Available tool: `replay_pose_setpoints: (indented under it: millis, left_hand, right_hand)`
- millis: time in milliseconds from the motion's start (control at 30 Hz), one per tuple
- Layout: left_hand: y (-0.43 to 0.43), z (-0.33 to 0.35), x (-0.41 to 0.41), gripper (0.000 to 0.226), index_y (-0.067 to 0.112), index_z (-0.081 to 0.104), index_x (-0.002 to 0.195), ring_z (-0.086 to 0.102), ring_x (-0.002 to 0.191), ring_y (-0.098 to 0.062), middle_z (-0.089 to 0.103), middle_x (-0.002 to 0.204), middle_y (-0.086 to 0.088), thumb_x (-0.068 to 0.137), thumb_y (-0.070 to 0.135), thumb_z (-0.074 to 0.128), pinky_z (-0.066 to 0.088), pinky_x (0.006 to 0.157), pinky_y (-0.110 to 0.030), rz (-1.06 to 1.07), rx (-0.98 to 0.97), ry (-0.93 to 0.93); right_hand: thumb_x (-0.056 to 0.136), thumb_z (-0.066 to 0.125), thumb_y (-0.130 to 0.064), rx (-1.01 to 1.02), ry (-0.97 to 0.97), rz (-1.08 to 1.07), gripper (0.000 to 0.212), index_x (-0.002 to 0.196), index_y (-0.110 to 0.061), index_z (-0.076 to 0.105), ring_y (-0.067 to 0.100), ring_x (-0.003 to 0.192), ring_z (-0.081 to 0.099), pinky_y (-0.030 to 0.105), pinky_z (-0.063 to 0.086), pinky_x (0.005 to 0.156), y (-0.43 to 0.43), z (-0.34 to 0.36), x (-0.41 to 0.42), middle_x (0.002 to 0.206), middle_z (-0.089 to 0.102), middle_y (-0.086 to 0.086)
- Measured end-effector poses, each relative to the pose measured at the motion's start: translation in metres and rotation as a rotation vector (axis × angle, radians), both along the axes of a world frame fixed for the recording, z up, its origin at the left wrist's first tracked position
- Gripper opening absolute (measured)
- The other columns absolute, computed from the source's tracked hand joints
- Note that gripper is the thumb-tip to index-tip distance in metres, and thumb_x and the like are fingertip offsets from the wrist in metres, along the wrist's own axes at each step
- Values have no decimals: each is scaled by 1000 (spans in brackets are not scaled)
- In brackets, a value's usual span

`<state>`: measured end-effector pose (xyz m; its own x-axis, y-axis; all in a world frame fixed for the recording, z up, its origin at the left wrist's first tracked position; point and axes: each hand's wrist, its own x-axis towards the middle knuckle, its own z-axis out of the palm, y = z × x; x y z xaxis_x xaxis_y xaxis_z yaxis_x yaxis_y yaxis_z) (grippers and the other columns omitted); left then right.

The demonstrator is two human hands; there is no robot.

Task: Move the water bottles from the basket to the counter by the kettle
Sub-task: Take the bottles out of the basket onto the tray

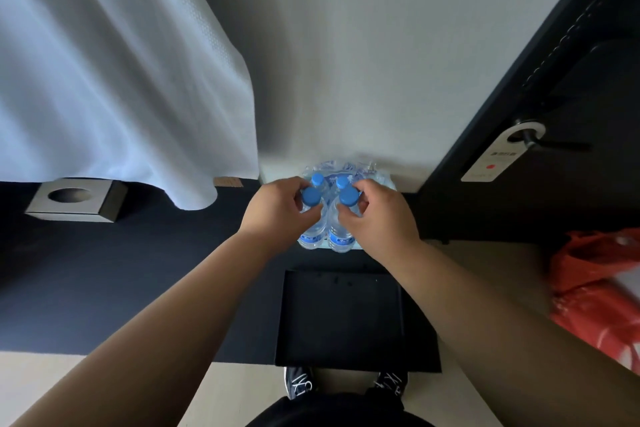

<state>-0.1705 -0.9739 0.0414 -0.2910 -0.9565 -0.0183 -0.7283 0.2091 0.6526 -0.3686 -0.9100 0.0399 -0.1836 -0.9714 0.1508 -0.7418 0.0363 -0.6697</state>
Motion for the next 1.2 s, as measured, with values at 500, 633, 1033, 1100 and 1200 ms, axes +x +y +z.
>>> replay_pose_setpoints:
  millis: [500, 633, 1033, 1100, 1200]
  left_hand:
    - [68, -127, 38, 19, 28, 69, 81, 63, 68, -8, 66, 74, 9, 77, 44, 79, 47, 54, -25, -15, 462, -250]
    - [72, -149, 46, 19, 27, 72, 87, 63, 69, -8, 67, 77, 8, 79, 42, 81, 48, 56, -25, 13, 513, -286]
    - [59, -215, 35, 26, 26, 65, 86, 63, 68, -14, 64, 76, 9, 82, 51, 71, 49, 59, -29, 188, 542, -351]
    - [54, -228, 33, 31, 26, 64, 85, 64, 69, -16, 64, 75, 10, 82, 56, 69, 48, 59, -29, 195, 540, -383]
    - [47, -247, 29, 34, 24, 62, 80, 64, 65, -15, 65, 73, 8, 82, 58, 68, 45, 55, -28, 214, 559, -406]
  right_hand:
    - [80, 74, -41, 517, 4, 81, 22, 78, -22, 64, 9, 63, 59, 36, 52, 57, 63, -109, 39, 67, 62, -7]
    - [81, 76, -40, 616, -39, 71, 19, 82, -23, 68, 9, 67, 63, 35, 55, 62, 65, -133, 50, 72, 66, -7]
    - [83, 66, -41, 809, -164, -105, 16, 81, -25, 69, 8, 63, 65, 26, 48, 53, 44, -205, 68, 68, 68, -8]
    - [83, 64, -45, 832, -156, -127, 21, 80, -25, 70, 9, 62, 65, 26, 46, 52, 36, -218, 69, 65, 68, -7]
    - [81, 61, -47, 866, -160, -166, 29, 72, -22, 71, 7, 52, 63, 24, 40, 48, 26, -238, 68, 56, 66, -6]
